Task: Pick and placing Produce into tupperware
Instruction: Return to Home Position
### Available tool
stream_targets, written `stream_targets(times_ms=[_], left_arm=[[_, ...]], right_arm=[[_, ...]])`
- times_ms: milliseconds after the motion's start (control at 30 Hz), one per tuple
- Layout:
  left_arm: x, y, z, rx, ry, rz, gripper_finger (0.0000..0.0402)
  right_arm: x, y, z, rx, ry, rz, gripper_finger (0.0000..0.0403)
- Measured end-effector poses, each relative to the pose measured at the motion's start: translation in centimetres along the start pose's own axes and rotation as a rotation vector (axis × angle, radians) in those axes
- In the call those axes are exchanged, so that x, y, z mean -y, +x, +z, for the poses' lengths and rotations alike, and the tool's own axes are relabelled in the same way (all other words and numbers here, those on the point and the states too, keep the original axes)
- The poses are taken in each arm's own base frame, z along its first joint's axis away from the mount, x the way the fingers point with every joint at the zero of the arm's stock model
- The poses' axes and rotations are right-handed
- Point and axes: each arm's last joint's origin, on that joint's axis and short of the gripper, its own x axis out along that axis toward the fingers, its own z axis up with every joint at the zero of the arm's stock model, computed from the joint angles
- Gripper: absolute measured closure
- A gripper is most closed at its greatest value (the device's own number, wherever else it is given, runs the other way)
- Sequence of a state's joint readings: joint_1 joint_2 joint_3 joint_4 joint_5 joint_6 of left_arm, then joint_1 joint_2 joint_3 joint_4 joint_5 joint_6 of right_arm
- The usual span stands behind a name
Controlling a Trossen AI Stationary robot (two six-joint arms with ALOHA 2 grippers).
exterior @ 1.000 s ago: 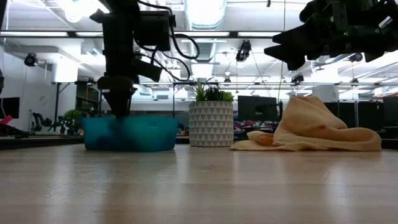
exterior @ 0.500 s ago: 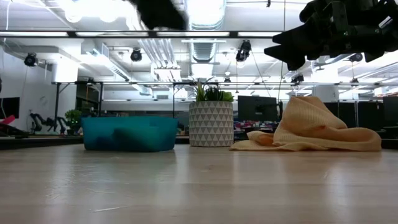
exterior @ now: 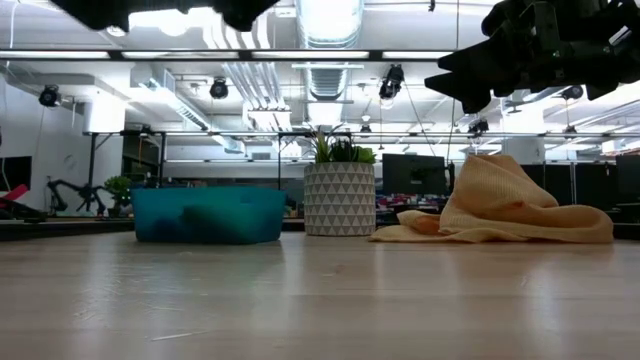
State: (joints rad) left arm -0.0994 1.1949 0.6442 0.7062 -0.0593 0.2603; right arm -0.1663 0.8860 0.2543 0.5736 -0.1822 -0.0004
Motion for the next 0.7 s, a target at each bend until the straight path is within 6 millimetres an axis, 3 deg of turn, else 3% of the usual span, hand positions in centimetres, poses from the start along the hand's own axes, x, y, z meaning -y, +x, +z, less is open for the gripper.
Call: stream_targets(times_ms=[133, 367, 567, 700], left_arm=[[-0.3, -3.1, -0.4, 0.034, 0.01, 0.067, 0.0166], [-0.7, -9.0, -0.5, -0.062, 0.0, 0.197, 0.0166], [-0.9, -12.1, 0.1, -0.116, -0.005, 0.24, 0.0166], [-0.8, -13.4, -1.1, -0.134, -0.009, 0.264, 0.0166]], right_arm=[[0.0, 0.0, 0.0, -0.002, 0.001, 0.0, 0.0156], [0.0, 0.0, -0.5, -0.048, 0.035, 0.0, 0.0156], [0.0, 0.0, -0.5, -0.049, 0.062, -0.001, 0.0156], [0.0, 0.0, -0.5, -0.048, 0.062, -0.001, 0.0156]])
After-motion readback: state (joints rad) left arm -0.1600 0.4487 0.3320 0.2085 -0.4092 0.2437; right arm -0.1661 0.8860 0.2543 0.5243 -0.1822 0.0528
